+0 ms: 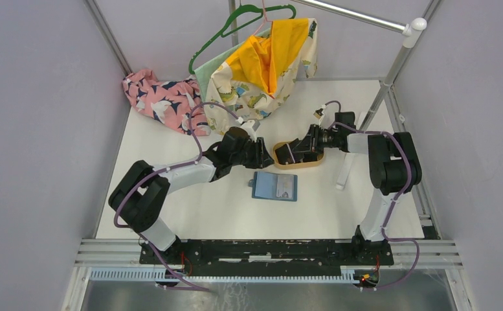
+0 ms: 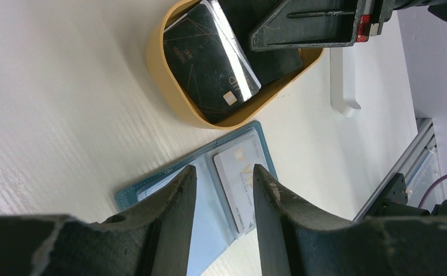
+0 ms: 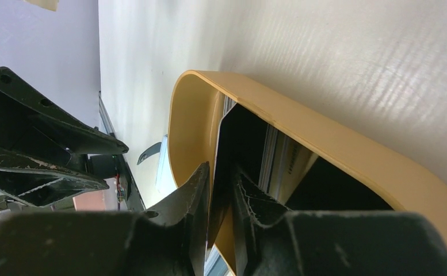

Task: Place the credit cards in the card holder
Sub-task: Pick up the credit card from the storage box.

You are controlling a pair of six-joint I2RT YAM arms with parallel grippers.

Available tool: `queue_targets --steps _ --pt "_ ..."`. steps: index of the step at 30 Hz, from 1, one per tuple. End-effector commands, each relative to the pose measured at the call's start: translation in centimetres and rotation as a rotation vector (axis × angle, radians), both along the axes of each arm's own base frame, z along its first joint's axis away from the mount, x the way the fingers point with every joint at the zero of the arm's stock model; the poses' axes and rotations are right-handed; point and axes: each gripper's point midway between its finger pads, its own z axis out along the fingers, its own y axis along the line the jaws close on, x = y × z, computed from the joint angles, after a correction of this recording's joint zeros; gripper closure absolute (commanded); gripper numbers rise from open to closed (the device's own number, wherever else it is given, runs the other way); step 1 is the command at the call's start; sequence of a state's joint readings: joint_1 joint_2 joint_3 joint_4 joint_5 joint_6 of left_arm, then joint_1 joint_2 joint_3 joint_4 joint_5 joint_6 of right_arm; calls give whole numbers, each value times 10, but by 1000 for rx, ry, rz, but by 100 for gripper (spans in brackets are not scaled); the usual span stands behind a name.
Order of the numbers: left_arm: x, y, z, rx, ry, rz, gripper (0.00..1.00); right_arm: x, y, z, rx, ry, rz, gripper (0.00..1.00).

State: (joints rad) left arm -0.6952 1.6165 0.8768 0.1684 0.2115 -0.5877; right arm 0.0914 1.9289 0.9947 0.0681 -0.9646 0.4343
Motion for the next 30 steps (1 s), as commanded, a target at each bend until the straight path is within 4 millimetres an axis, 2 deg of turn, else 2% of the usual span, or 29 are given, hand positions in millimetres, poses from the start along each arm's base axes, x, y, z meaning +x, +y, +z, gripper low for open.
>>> queue_targets --steps 1,3,6,8,13,16,18,23,28,30 --pt "6 1 23 -19 -86 -7 52 6 -5 20 17 -73 -11 77" --pt "6 2 24 -20 -88 -6 52 8 -9 19 -4 -82 -23 81" --pt "5 4 28 -23 -97 -4 52 12 -17 17 -43 -99 -42 95" --pt "4 5 30 -26 -103 -4 52 15 -23 18 -72 -119 -58 99" --pt "1 7 38 -44 -119 -2 52 18 -32 41 -86 -204 -75 100" --pt "-2 6 51 -93 -146 -6 52 17 -34 55 -89 -260 -74 100" --pt "-5 6 61 -130 -168 -9 47 14 -33 66 -70 -301 -56 100" --pt "-17 5 87 -269 -220 -37 26 -13 -13 100 117 -416 83 100" --pt "-34 -5 94 -409 -217 -122 24 -45 2 126 241 -505 210 100" --pt "-39 -7 106 -499 -256 -143 24 -60 11 133 256 -549 269 100"
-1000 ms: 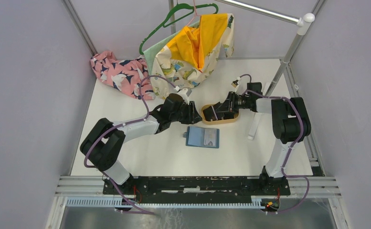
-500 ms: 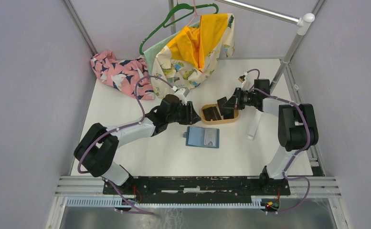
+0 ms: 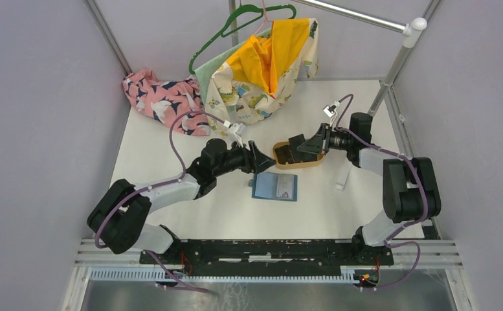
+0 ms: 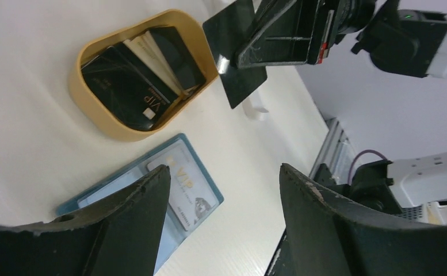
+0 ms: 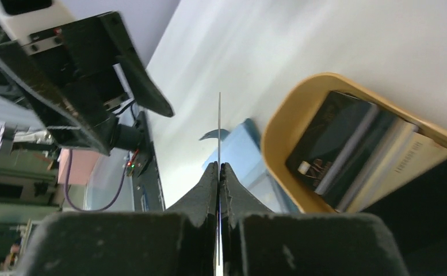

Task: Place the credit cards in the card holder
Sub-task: Pick up the credit card from the storage box.

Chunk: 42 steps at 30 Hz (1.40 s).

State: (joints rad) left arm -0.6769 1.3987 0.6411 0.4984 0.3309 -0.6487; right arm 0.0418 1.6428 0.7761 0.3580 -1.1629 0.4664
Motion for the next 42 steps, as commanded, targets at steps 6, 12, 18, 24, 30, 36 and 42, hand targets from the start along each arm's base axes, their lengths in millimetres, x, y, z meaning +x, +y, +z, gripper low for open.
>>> queue_targets --steps 6,12,18,24,30,36,42 --pt "-13 -14 49 -313 -124 -89 24 -60 41 73 89 -403 304 100" --pt "-20 -20 55 -358 -176 -108 25 -80 52 84 101 -477 373 100" --pt "-32 -35 62 -373 -242 -153 37 -87 57 87 107 -498 404 100" --pt "-32 -42 57 -358 -219 -187 52 -89 58 89 108 -504 408 100" --pt "-36 -48 50 -347 -201 -221 53 -89 58 90 108 -509 407 100" --pt "-37 -53 53 -364 -205 -236 59 -90 59 90 109 -507 411 100" --pt "-42 -57 61 -379 -222 -282 72 -91 61 89 110 -505 417 100"
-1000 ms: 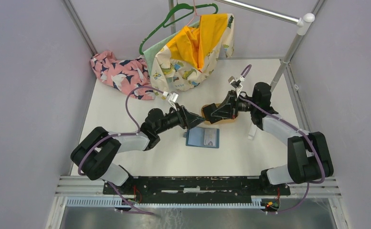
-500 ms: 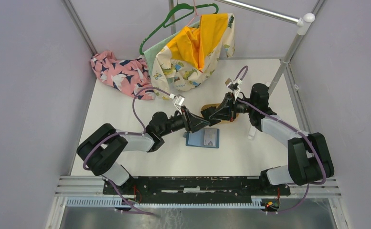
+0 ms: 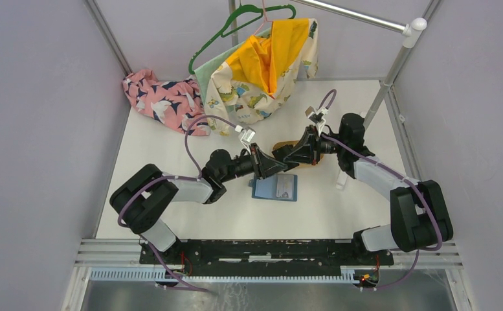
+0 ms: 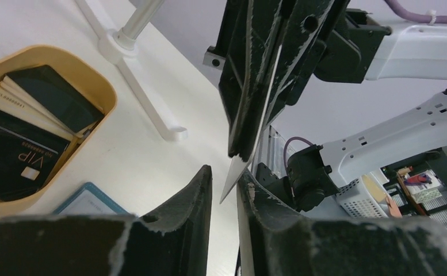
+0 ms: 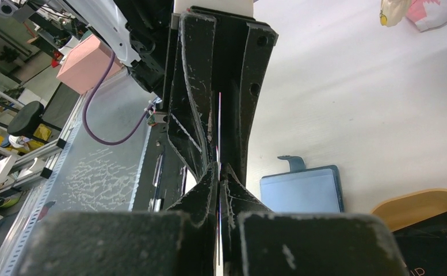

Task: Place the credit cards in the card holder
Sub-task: Pick up the credit card from the storage box.

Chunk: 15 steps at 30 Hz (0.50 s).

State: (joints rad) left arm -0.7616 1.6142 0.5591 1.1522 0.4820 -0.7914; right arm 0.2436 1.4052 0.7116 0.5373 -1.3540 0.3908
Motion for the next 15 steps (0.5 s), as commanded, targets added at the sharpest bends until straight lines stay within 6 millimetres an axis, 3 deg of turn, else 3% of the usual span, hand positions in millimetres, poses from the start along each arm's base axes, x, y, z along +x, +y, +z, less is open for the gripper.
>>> queue_targets --steps 1,2,4,6,8,11,15 --pt "-5 -8 33 -82 -93 -56 73 -5 3 12 20 -85 29 100" --pt "-7 -9 34 -83 -97 -66 77 -6 3 13 20 -87 31 100" --pt "-10 -10 33 -79 -102 -87 94 -6 3 13 21 -89 32 100" --pt "-13 -10 31 -69 -109 -110 98 -6 3 14 23 -101 35 94" --pt "-14 -8 24 -25 -127 -110 98 -6 2 18 20 -122 42 81" --pt "-14 -3 -4 128 -131 -114 98 -3 -1 17 -17 -198 49 56" --pt "-18 8 -25 303 -170 -149 98 -7 -12 4 -117 -458 83 27"
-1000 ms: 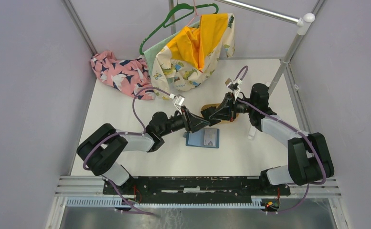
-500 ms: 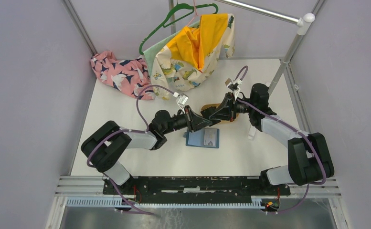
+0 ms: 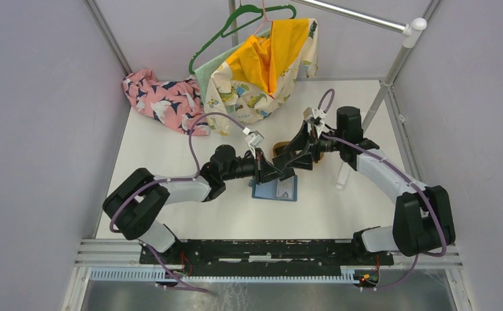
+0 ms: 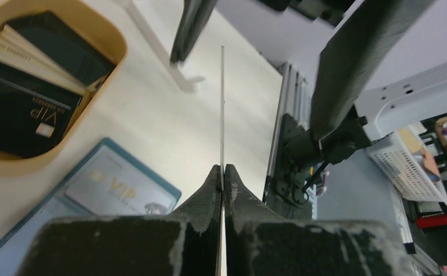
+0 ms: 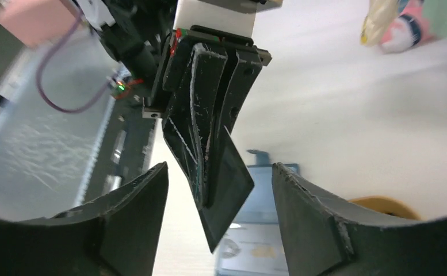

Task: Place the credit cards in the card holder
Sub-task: Pick up the credit card from the storage box, then insert the credit card into the card holder.

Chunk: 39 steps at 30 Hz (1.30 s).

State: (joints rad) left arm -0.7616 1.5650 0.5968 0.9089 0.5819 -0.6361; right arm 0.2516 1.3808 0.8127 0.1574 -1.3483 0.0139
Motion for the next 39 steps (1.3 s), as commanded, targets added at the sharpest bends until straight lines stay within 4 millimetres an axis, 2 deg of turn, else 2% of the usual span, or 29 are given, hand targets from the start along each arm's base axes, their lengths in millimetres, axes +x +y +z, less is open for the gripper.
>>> queue_targets --steps 1,3,5,9,11,18,24,29,31,34,36,38,39 --pt "-5 11 -7 182 -150 -66 98 -13 -13 2 -75 -386 79 19" --pt "-8 17 -12 242 -179 -84 98 -24 -15 -6 -66 -434 108 9" --pt "-10 19 -11 266 -211 -100 98 -32 -16 -12 -47 -457 126 2" --pt "-16 16 -12 306 -266 -143 98 -32 -15 -17 -55 -431 122 2" --pt "-18 16 -12 325 -282 -152 98 -30 -13 -18 -57 -376 110 5" --pt "-19 15 -7 330 -323 -156 98 -33 0 -28 -77 -279 116 36" --pt "-19 16 -6 332 -332 -148 98 -29 2 -33 -100 -247 106 74" --pt "-17 16 -5 331 -332 -133 98 -27 2 -34 -114 -231 94 97" --pt "-14 18 -5 336 -321 -106 95 -27 3 -33 -115 -213 88 100" --pt "-2 26 -11 384 -269 -4 77 -24 2 -34 -108 -177 58 100" --pt "5 36 -18 431 -220 72 72 -22 -2 -39 -100 -114 14 100" --pt "4 45 -23 454 -178 112 66 -19 -7 -43 -91 -56 -27 100" --pt "7 53 -23 463 -164 161 60 -17 -9 -45 -88 -40 -43 100"
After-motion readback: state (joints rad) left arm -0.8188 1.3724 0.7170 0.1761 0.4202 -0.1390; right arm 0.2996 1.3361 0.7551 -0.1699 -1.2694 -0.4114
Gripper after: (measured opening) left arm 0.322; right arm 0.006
